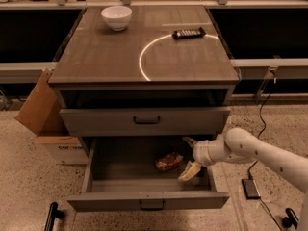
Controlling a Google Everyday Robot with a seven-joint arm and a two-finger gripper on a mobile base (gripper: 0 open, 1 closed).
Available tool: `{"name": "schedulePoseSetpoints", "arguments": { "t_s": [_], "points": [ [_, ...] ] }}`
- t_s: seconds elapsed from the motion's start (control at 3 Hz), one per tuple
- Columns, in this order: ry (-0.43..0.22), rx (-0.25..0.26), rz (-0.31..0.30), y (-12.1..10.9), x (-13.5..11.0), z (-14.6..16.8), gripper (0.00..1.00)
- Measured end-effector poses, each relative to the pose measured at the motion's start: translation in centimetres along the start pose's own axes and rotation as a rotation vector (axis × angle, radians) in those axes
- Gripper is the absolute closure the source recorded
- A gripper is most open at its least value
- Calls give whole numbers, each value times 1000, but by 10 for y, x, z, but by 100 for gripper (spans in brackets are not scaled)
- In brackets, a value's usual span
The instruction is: Pick coke can from middle drawer and place on counter
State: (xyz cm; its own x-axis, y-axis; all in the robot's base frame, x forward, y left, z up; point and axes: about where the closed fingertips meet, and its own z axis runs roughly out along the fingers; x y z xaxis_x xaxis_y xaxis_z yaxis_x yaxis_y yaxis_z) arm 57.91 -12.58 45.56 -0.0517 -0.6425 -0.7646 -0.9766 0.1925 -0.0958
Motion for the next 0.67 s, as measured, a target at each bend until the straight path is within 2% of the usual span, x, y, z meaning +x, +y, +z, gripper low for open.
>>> {"name": "schedulePoseSetpoints", "arguments": {
  "t_s": [0.67],
  "points": [
    [3,9,14,-11,4,32,0]
  ]
}}
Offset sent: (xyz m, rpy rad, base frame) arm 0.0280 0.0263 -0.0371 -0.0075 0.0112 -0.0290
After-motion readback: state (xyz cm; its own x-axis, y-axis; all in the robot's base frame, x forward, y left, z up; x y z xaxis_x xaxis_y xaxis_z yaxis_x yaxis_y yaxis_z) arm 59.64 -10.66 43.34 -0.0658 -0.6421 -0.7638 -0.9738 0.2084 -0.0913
